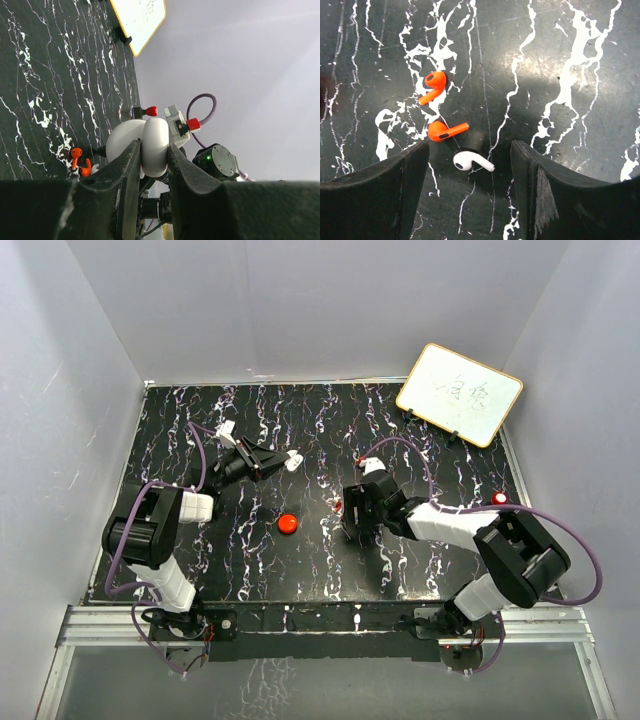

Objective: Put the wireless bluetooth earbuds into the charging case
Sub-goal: Adjust the earbud at the center of the board.

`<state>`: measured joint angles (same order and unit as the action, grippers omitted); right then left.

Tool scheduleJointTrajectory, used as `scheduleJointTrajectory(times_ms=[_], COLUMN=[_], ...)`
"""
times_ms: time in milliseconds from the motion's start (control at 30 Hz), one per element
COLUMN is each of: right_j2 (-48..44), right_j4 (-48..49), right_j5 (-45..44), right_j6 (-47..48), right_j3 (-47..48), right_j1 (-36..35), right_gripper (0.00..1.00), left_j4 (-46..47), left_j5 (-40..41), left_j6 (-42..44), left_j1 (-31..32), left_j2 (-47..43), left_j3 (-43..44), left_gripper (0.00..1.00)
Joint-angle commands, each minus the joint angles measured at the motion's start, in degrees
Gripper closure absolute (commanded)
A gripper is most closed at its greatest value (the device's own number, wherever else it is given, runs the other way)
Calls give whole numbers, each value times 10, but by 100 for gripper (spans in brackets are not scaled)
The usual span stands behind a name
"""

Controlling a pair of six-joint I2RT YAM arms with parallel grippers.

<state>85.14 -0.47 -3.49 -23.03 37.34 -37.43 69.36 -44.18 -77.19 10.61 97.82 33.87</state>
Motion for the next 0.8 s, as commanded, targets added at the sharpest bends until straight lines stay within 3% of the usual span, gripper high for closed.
scheduleJointTrajectory(times_ms=[0,333,767], right_j2=[-10,24,14], right_j4=[-48,-123,-210], right_j5=[-49,-140,-192], right_j6=[0,-54,-113], right_j3=[-13,17,31], right_j1=[-15,-78,-96], right_gripper=[35,35,35], left_j4=[31,31,54], left_j5=[-9,-9,-12], left_j6=[-5,-5,-17], left_j1=[-3,-2,-3], left_j2=[3,-1,12], left_j3=[6,4,1], left_gripper=[100,100,100])
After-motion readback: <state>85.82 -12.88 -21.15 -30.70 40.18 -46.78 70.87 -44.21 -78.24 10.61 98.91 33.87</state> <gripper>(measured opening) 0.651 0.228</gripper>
